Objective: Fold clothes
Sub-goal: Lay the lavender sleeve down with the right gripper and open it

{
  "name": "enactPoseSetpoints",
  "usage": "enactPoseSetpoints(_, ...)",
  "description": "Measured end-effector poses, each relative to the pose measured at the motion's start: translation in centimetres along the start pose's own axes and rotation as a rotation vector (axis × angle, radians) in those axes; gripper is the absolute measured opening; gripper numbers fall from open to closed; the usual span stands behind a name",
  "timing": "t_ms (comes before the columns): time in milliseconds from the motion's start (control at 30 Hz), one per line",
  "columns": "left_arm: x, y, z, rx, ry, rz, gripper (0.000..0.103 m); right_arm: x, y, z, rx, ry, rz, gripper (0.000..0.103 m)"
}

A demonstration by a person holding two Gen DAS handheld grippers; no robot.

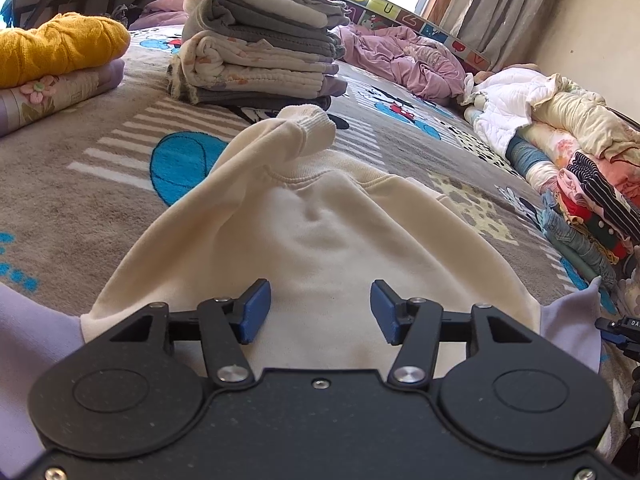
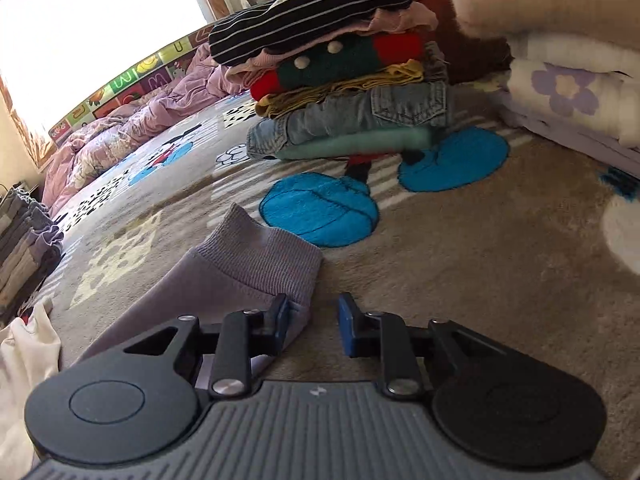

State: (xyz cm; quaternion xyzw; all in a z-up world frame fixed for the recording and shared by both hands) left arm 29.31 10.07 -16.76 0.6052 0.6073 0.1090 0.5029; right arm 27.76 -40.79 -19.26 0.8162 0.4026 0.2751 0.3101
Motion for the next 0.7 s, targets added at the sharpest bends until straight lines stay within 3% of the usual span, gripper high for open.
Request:
enactPoseSetpoints(67,0.1,0.0,-0.1,-0.001,-0.003,-0.004,0.054,-0.1,0.4,-0.6,-0.020,-0.009,0.028,0.039)
enactPoseSetpoints(133,0.1,0.0,-0.2,0.000,-0.004,-0.001,0.054,0.3,1.0,-1.4,-0.054,-0.006,0.039,0.040)
enactPoseSetpoints(300,0.1,0.1,-0.2,-0.004,-0.003,-0.005,0.055,4.4,1.6,-3.1,-0.134,0.056,-0.101,0.042)
enactPoseSetpoints(400,0.0,0.2,-0.2,-0.006,-0.001,-0.001,0.055,7.3,1.5,-2.1,-0.105,0.111,-0.196,0.042)
enactPoseSetpoints(567,0.1,0.9,-0.4,-0.020,-0.014,0.008,0.055,8.4,1.2,2.2,-0.005,-0.022,-0.372,0.047)
enactPoseSetpoints(700,0.1,1.4,-0.5,-0.031,-0.023,0.014,0.055,8.4,2.6,1.2,-0.023,0.060,-0.313,0.047)
Point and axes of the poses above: each gripper's, at about its wrist camera, not at the fingertips, and z roughly the way its jaws point, x to its left, y to its top, the point moved 10 cm from there along z, roughly the way its jaws point, and after that the axes turned 15 degrees about -y, right-handed, at the moved point
